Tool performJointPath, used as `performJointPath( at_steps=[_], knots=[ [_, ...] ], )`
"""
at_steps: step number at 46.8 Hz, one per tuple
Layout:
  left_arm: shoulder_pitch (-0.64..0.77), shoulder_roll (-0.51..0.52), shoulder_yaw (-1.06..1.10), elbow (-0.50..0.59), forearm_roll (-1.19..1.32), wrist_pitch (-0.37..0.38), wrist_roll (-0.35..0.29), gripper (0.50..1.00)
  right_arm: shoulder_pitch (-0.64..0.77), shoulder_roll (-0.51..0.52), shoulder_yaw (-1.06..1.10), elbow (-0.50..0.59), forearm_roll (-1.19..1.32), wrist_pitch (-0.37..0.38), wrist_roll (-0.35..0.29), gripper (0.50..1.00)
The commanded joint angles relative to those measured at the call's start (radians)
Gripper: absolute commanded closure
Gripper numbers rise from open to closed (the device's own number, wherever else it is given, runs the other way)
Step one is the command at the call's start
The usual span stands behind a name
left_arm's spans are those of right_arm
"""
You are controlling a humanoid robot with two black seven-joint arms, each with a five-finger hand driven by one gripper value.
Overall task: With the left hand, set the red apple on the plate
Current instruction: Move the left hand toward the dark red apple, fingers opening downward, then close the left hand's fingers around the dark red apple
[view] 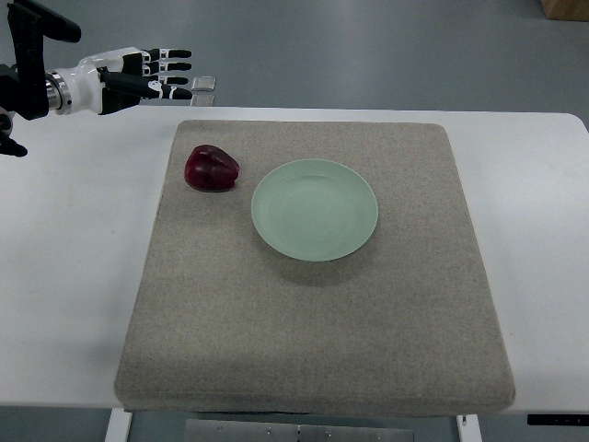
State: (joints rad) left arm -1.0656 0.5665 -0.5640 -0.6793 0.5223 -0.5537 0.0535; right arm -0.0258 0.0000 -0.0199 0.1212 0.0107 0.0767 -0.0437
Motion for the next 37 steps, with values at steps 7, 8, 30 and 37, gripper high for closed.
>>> performJointPath(
  at_steps=[7, 8, 30, 37],
  knots=[
    [-0.016, 0.07, 0.012, -0.107, 0.39, 0.0, -0.158, 0.504, 0.0, 0.0, 0.0, 0.0, 0.0, 0.0, -0.001, 0.572],
    [-0.016, 0.082, 0.013, -0.127, 0.424, 0.001, -0.167, 0.504, 0.0, 0.0, 0.0, 0.0, 0.0, 0.0, -0.001, 0.572],
    [0.015, 0.105, 0.096, -0.305, 0.866, 0.049, -0.296, 0.504, 0.0, 0.0, 0.0, 0.0, 0.0, 0.0, -0.001, 0.57],
    [0.019, 0.092, 0.142, -0.304, 0.926, 0.15, -0.3, 0.504, 0.0, 0.0, 0.0, 0.0, 0.0, 0.0, 0.001, 0.572]
  ],
)
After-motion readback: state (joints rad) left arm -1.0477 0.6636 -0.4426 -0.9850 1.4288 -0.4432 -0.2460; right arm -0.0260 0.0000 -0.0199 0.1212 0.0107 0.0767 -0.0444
